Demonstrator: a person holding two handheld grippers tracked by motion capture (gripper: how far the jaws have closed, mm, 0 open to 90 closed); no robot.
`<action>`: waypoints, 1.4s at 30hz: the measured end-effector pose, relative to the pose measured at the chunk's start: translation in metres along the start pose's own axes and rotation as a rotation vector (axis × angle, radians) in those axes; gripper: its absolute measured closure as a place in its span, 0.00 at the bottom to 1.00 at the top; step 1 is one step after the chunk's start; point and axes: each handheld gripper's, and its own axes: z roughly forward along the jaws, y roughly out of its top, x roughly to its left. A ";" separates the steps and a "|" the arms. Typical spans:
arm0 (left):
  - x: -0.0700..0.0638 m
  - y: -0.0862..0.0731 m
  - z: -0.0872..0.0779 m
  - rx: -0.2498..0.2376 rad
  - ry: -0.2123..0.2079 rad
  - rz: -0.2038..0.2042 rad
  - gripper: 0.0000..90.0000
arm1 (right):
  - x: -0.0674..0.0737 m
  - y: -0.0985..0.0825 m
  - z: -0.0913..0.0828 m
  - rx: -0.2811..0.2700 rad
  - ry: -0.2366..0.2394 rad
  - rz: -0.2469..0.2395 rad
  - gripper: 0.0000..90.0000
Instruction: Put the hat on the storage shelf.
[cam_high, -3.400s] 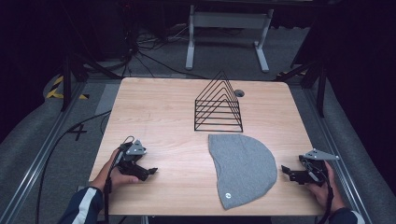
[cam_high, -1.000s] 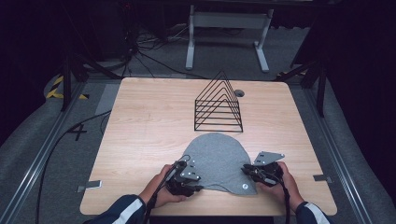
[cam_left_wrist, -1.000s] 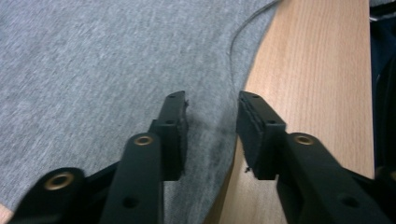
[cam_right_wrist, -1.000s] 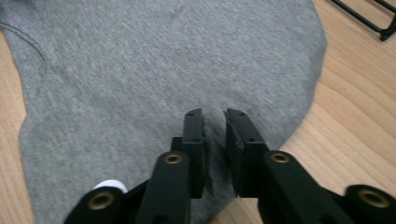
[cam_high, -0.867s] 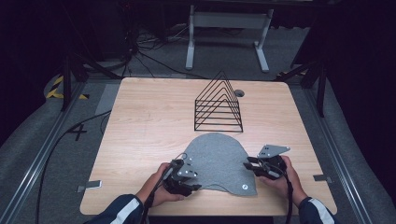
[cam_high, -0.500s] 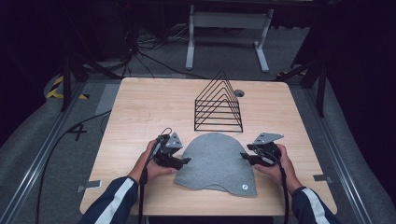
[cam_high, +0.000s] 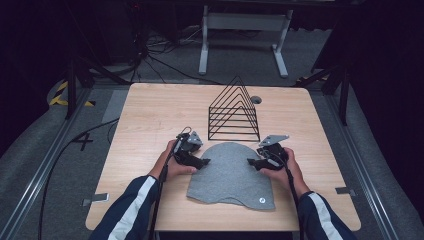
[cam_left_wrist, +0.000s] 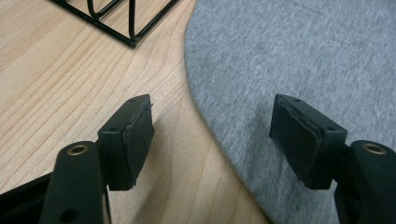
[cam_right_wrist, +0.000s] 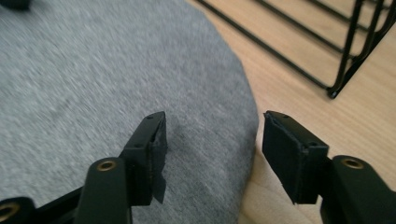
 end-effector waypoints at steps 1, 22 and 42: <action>0.000 -0.001 0.000 -0.007 0.001 -0.003 0.34 | 0.000 -0.001 0.001 -0.006 0.008 0.015 0.45; -0.008 -0.003 -0.004 -0.014 -0.090 -0.024 0.87 | 0.000 -0.007 -0.002 -0.050 0.105 0.016 0.93; -0.031 0.012 -0.035 -0.072 -0.027 0.066 0.96 | 0.006 0.000 -0.033 -0.150 0.098 -0.052 0.95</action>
